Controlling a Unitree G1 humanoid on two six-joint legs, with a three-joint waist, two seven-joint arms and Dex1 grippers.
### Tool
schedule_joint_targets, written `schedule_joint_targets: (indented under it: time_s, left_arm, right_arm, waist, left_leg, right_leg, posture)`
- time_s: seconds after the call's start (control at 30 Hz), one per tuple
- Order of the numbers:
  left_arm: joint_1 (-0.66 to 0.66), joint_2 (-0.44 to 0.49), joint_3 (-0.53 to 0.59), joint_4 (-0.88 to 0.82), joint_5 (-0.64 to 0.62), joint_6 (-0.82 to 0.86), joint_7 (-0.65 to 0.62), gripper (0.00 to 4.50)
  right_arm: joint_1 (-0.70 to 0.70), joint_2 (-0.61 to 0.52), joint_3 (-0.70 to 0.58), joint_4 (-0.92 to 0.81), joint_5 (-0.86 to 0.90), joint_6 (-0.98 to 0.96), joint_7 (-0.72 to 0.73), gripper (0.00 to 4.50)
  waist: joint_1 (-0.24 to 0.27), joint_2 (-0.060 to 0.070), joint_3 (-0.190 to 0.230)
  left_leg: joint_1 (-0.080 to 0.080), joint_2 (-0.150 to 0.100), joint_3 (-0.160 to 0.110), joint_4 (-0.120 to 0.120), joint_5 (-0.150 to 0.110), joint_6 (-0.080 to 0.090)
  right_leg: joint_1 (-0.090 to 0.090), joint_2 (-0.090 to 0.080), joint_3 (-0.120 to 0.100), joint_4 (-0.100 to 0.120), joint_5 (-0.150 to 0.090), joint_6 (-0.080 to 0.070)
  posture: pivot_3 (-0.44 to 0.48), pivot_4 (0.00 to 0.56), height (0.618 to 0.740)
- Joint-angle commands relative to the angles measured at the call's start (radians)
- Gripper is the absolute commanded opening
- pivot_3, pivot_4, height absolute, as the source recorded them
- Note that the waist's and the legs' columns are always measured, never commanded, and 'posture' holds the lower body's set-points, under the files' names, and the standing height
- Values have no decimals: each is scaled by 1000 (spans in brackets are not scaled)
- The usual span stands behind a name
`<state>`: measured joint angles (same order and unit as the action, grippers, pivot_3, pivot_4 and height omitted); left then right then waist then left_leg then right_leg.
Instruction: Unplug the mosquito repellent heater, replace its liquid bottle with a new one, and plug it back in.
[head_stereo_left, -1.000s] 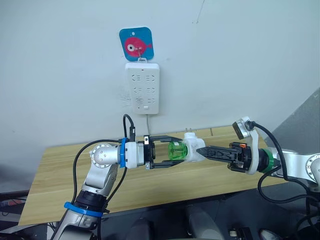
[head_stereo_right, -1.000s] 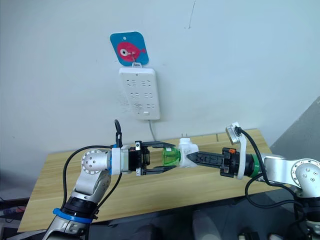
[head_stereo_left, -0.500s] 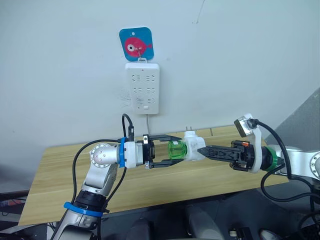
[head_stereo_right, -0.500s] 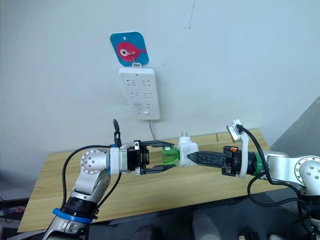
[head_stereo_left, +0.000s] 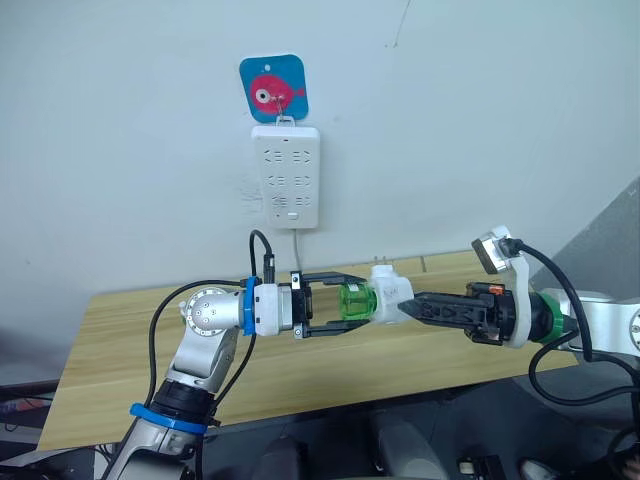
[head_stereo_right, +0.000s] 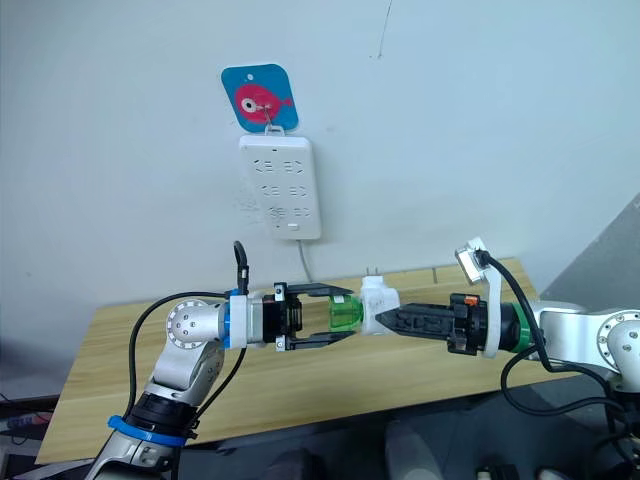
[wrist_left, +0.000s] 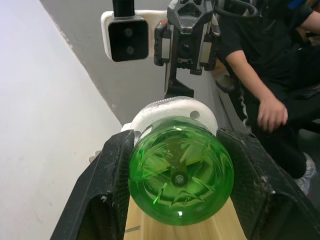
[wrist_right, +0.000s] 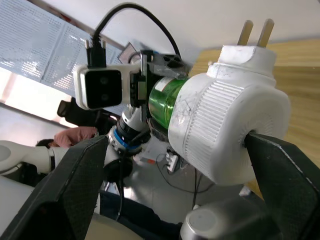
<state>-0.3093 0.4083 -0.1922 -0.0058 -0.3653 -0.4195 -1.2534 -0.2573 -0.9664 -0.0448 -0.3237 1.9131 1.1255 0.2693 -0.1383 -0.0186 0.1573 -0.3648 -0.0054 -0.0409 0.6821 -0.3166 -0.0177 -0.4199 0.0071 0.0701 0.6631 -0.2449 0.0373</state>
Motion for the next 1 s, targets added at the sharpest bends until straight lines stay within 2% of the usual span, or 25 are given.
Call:
schedule_joint_targets:
  time_s: [0.03,0.27,0.5,1.0]
  left_arm:
    - [-3,5,3,-22,-5,-5,11,2296]
    - [7,2,9,-28,-17,-18,11,2296]
    - [6,-9,9,-45,-40,-11,13,2296]
    - [9,-27,7,-62,-54,-2,21,2296]
  right_arm:
    - [21,-45,-74,12,15,12,48,4500]
    - [91,-89,-109,34,-24,48,119,4500]
    - [49,5,-48,73,-114,45,137,4500]
    - [9,138,-13,126,-112,58,106,4500]
  waist:
    - [1,0,0]
    - [0,0,0]
    - [0,0,0]
    - [1,0,0]
  left_leg:
    - [0,0,0,0,0,0]
    - [0,0,1,0,0,0]
    - [0,0,2,0,0,0]
    - [1,0,1,1,0,0]
  right_leg:
    - [0,0,0,0,0,0]
    - [0,0,0,0,0,0]
    - [1,1,1,1,-1,1]
    - [1,0,1,1,0,1]
  posture:
    - [-181,119,730]
    - [-179,123,730]
    - [-176,122,730]
    - [-169,121,730]
